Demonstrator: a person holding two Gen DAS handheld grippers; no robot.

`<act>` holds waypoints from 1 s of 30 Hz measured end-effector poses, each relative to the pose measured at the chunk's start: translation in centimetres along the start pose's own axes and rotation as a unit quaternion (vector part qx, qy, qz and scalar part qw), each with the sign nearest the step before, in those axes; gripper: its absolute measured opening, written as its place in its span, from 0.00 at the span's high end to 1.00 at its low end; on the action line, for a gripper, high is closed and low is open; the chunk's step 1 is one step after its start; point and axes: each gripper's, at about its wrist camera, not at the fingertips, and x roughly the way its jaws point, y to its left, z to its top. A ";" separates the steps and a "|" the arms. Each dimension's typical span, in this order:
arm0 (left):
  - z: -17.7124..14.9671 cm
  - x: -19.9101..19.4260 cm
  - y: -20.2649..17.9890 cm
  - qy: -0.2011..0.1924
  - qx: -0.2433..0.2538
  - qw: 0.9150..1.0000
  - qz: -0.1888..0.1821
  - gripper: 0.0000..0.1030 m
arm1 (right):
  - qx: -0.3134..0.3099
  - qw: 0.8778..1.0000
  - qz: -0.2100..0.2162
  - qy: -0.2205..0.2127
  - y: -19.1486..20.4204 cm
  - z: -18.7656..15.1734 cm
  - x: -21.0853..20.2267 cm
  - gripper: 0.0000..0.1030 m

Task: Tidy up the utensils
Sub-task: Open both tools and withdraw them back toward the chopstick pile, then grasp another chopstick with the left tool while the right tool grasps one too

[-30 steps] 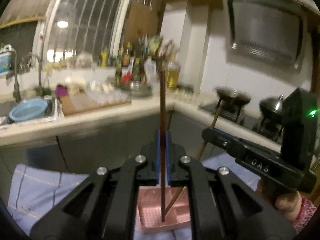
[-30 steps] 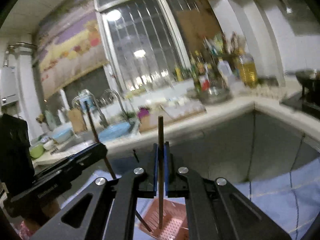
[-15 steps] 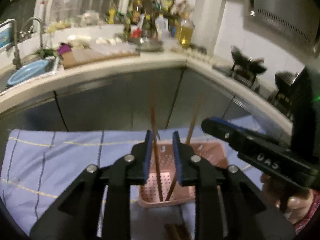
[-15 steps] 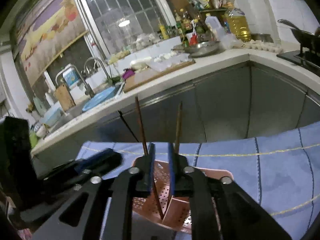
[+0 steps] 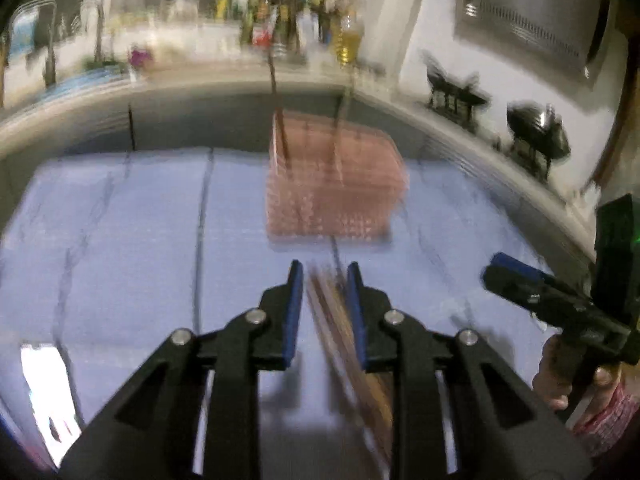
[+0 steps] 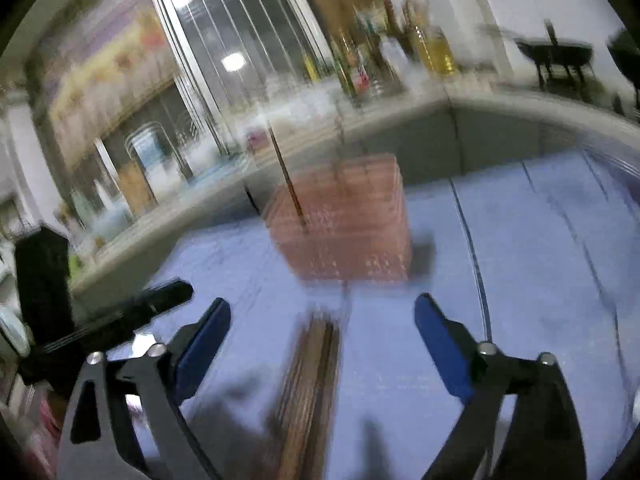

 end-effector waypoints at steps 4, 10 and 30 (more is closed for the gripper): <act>-5.3 2.3 -0.5 0.071 -0.020 0.997 -0.011 0.80 | -0.032 0.996 -0.015 0.076 1.3 -4.9 1.7 0.57; -7.8 3.9 -2.3 0.106 -0.011 0.994 -0.010 0.80 | -0.048 0.992 -0.009 0.120 2.3 -7.8 2.9 0.69; -7.8 5.8 -3.6 0.080 0.058 0.990 0.097 0.92 | -0.082 0.989 -0.088 0.088 1.7 -7.1 3.9 0.86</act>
